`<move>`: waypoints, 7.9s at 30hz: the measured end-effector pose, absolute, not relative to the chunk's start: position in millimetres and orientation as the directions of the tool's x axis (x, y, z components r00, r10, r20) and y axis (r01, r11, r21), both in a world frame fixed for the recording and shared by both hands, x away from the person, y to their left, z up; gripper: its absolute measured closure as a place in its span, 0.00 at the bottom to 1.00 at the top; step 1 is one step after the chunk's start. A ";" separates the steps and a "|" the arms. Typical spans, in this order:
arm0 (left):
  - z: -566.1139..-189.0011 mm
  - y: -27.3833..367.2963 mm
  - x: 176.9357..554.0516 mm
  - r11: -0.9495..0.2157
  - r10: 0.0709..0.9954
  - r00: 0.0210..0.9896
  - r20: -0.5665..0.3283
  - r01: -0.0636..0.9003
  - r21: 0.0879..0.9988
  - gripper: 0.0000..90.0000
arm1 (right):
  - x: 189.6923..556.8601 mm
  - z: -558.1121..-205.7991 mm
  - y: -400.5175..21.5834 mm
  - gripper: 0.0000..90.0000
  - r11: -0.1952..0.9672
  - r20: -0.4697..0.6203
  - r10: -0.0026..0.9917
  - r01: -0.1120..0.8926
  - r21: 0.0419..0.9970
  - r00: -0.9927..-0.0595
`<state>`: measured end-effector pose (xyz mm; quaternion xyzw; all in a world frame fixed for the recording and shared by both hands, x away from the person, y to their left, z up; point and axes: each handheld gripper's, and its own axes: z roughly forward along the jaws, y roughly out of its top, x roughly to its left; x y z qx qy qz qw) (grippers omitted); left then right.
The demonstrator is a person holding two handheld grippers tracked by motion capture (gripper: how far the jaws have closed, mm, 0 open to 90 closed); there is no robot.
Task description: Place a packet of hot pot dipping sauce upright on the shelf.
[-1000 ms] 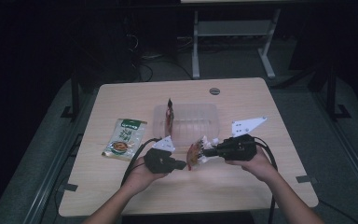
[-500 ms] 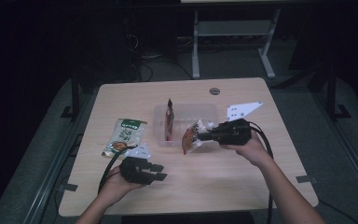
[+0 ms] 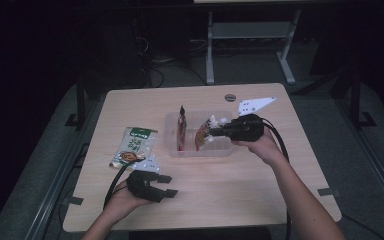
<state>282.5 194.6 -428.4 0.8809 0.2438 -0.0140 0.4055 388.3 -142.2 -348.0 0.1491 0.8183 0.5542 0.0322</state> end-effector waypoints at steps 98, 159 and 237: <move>-408.9 259.6 318.7 -0.429 0.744 0.661 -0.095 0.583 0.690 0.67 | 298.0 -430.9 -162.2 0.30 0.544 0.131 0.444 0.383 0.747 -0.886; -456.0 268.6 484.4 -0.317 0.898 0.436 -0.063 0.739 0.594 1.00 | 294.3 -440.4 -174.1 0.30 0.542 0.140 0.461 0.403 0.738 -0.876; -429.6 257.9 342.6 -0.487 0.698 0.703 -0.137 0.606 0.628 1.00 | 297.8 -441.0 -166.9 0.30 0.561 0.130 0.442 0.387 0.732 -0.888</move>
